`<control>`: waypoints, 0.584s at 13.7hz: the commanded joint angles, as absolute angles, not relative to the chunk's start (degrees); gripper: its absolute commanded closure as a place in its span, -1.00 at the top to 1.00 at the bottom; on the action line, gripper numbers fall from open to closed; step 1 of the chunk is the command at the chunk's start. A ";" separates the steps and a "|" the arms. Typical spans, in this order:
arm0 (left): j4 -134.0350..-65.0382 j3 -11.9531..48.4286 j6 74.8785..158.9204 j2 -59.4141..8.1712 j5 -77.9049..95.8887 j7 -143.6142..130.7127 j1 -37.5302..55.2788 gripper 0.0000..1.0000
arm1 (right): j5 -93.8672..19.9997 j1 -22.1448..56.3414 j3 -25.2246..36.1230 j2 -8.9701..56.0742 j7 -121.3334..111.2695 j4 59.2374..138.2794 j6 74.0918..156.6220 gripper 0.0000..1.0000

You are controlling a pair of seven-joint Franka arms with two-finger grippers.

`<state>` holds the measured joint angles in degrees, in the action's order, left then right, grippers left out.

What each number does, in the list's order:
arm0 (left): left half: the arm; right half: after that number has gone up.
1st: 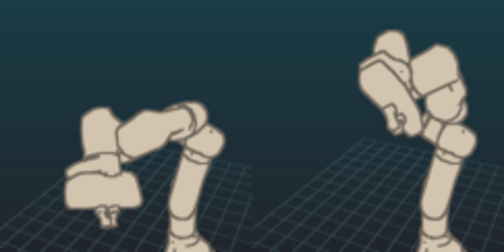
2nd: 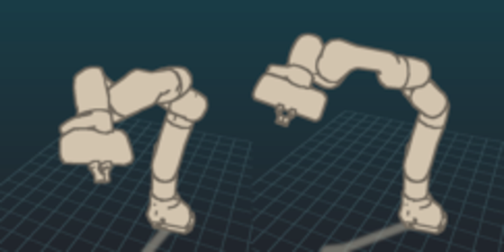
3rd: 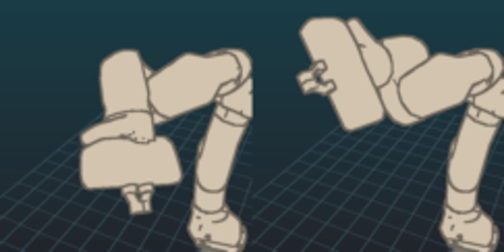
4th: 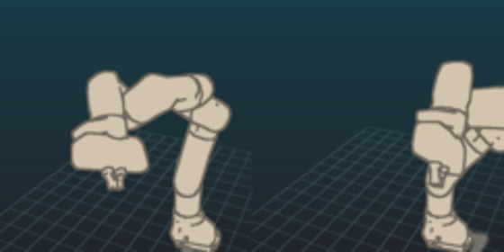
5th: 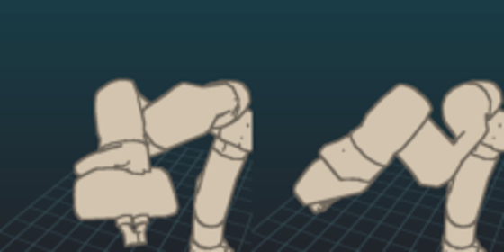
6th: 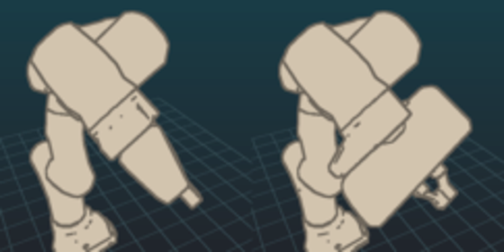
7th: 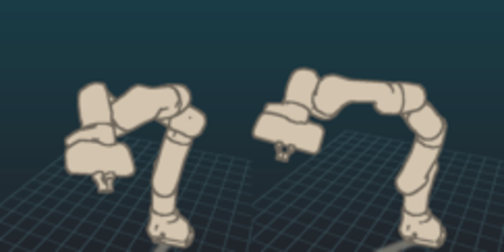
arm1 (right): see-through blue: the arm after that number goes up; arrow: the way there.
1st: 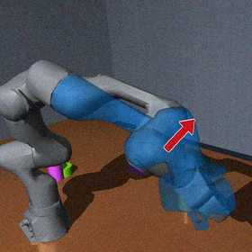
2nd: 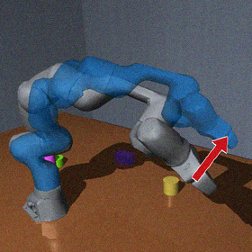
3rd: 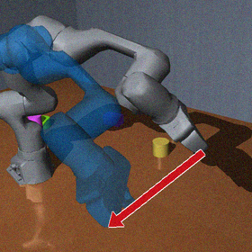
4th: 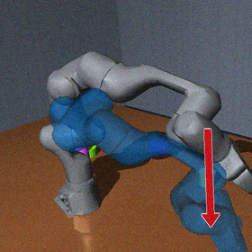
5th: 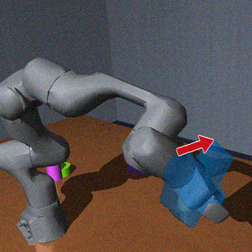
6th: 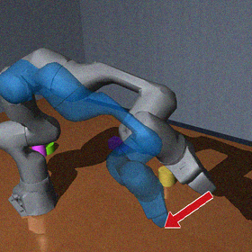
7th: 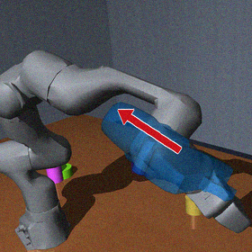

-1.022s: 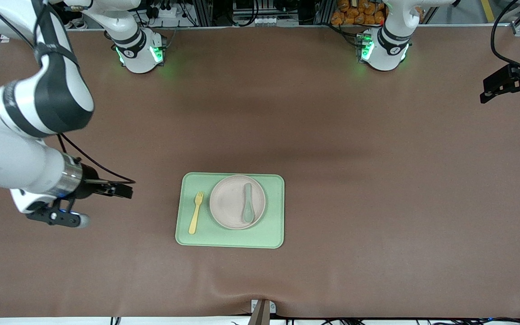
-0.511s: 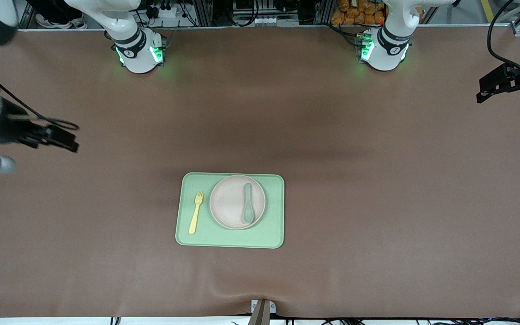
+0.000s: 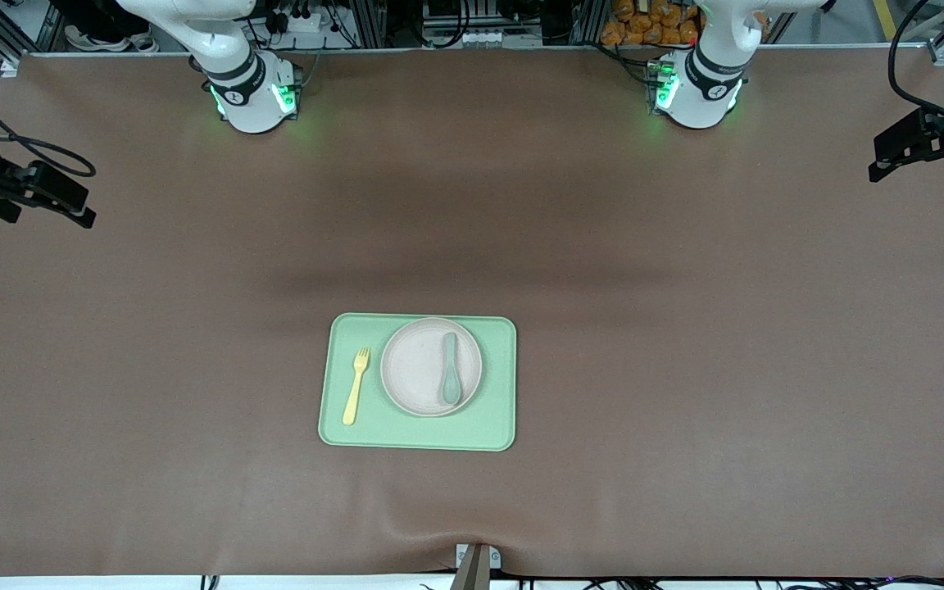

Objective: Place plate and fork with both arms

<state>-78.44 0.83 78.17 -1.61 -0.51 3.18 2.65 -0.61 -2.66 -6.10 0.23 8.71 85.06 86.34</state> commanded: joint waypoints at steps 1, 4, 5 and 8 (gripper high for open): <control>-79.54 1.41 80.94 -1.49 -0.79 4.31 2.55 1.00 | -0.80 -1.58 -4.83 -6.24 7.30 93.70 89.39 1.00; -79.54 1.49 81.39 -1.41 -0.70 4.39 2.11 1.00 | 2.28 -1.76 -4.83 -0.89 7.03 84.93 88.86 1.00; -79.45 1.49 81.30 -1.15 -0.70 4.48 2.02 1.00 | 2.20 -2.02 -4.75 -0.79 6.94 84.47 88.60 1.00; -79.37 1.49 81.21 -0.88 -0.70 4.48 2.11 1.00 | 1.85 -1.84 -4.39 -0.79 6.86 84.38 88.68 1.00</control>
